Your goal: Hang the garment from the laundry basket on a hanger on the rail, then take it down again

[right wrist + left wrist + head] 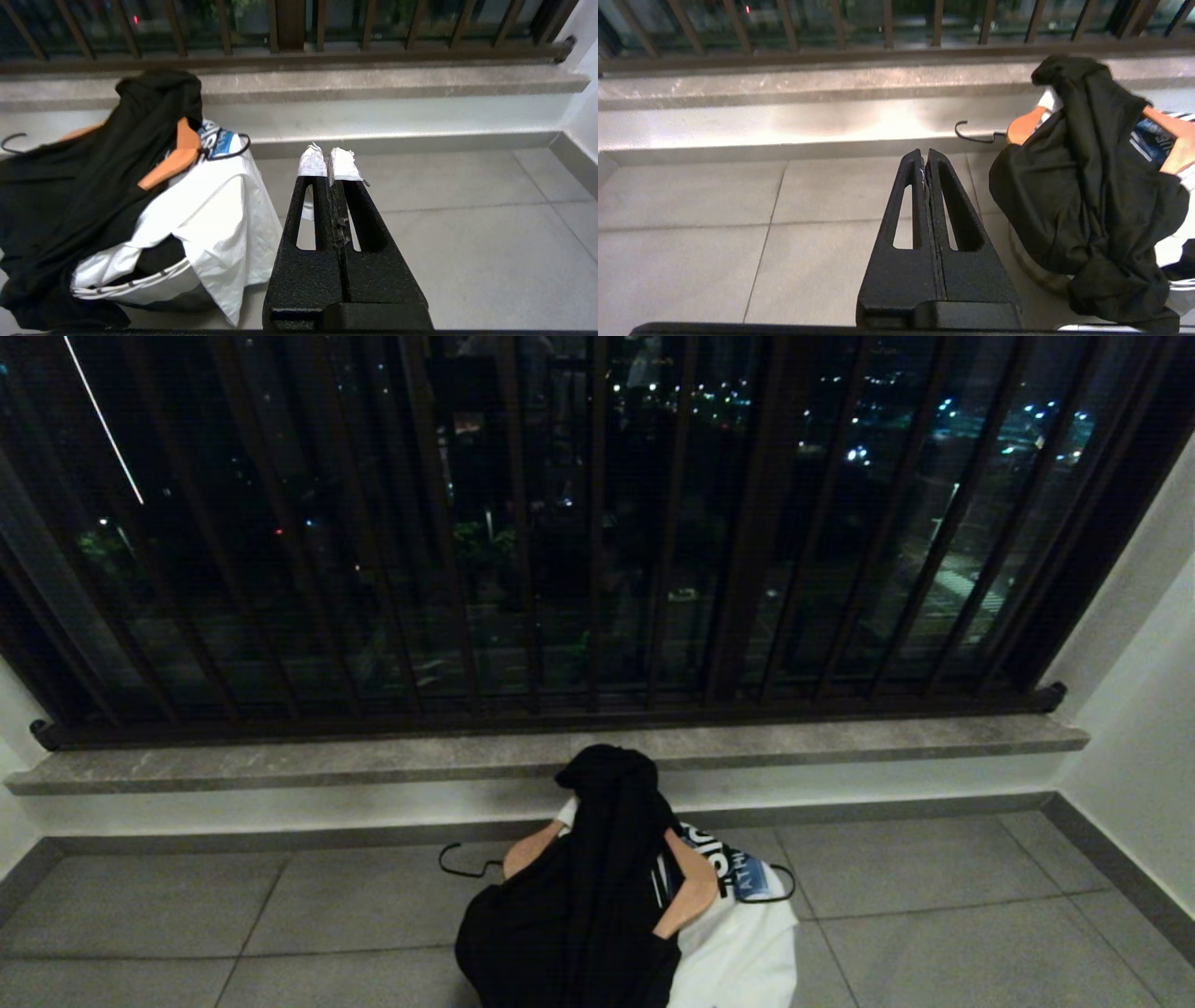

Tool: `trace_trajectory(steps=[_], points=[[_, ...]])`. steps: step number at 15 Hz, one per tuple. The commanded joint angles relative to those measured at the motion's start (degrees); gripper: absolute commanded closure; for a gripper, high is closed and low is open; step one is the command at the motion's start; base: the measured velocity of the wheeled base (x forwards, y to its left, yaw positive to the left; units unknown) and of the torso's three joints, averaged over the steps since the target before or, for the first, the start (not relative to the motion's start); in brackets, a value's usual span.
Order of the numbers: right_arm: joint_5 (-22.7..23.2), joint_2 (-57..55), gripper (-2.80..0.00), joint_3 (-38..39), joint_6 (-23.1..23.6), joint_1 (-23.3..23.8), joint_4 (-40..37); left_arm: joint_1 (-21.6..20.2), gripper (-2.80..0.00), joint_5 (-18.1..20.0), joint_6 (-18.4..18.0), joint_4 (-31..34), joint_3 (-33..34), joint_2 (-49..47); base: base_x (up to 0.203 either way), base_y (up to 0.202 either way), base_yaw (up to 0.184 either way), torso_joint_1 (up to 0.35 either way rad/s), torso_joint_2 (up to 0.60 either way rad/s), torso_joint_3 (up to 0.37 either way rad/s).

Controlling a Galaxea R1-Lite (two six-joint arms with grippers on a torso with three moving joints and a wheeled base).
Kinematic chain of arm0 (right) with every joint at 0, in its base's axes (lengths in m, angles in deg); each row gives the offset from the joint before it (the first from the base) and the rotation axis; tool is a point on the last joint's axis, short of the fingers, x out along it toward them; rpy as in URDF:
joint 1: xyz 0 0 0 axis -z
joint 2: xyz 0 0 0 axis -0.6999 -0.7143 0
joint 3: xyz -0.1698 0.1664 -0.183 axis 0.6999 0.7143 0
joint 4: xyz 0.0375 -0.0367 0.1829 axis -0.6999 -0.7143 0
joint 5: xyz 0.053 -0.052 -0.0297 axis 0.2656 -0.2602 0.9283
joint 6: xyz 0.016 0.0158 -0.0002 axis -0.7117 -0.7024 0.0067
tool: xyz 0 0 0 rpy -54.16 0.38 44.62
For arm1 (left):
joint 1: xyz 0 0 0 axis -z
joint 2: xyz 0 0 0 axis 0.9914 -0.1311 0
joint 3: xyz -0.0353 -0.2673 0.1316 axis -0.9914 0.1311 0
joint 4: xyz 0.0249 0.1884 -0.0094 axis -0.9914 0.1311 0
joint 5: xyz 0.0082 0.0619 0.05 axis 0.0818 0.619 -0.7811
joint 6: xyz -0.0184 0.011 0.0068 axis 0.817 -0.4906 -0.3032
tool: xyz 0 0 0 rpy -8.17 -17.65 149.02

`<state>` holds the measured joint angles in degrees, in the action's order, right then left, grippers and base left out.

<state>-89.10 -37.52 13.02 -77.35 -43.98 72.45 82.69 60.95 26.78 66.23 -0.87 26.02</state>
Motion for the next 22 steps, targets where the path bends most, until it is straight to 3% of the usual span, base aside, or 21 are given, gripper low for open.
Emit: trace_trajectory(steps=[1,22], points=[[0.0,0.0,0.00,0.0,0.0,0.0,0.0,0.0,0.00,0.0,0.0,0.0,0.0,-0.1,0.000,0.000,0.000,0.002,0.00,-0.201],[0.0,0.0,0.00,0.0,0.0,0.0,0.0,0.0,0.00,-0.1,0.0,0.0,0.0,-0.1,0.000,0.000,0.000,0.003,0.00,-0.196]])
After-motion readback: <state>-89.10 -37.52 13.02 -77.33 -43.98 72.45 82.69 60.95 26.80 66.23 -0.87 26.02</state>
